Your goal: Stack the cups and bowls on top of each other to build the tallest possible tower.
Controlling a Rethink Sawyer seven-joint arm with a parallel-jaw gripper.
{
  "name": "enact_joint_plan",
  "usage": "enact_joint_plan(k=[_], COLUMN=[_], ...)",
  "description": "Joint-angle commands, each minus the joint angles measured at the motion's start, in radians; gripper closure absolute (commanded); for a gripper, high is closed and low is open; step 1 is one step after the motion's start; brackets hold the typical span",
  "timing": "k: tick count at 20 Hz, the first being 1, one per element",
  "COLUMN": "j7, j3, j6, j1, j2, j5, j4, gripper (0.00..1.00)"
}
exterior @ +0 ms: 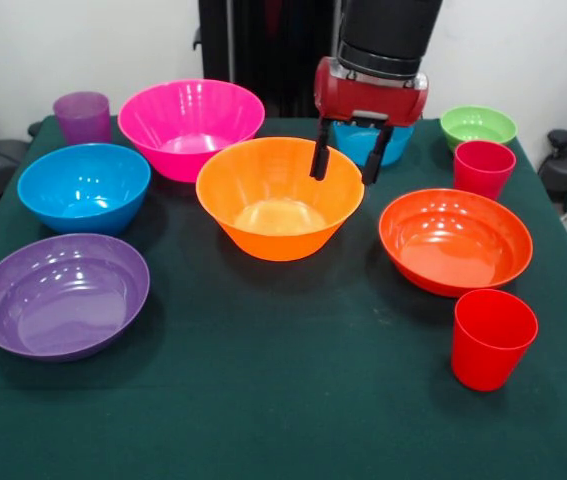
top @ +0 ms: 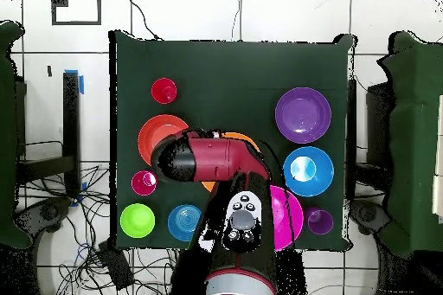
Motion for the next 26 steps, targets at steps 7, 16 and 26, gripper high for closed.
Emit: enact_joint_plan(k=[7, 16, 26], j7=[0.162, 0.007, -0.119], j3=[0.073, 0.122, 0.140], j6=[-0.028, 0.136, 0.223], j1=[-0.010, -0.082, -0.148], j2=[0.042, -0.041, -0.082], j5=[0.052, 0.014, -0.062], j4=[-0.047, -0.085, -0.131], gripper=[0.00, 0.00, 0.00])
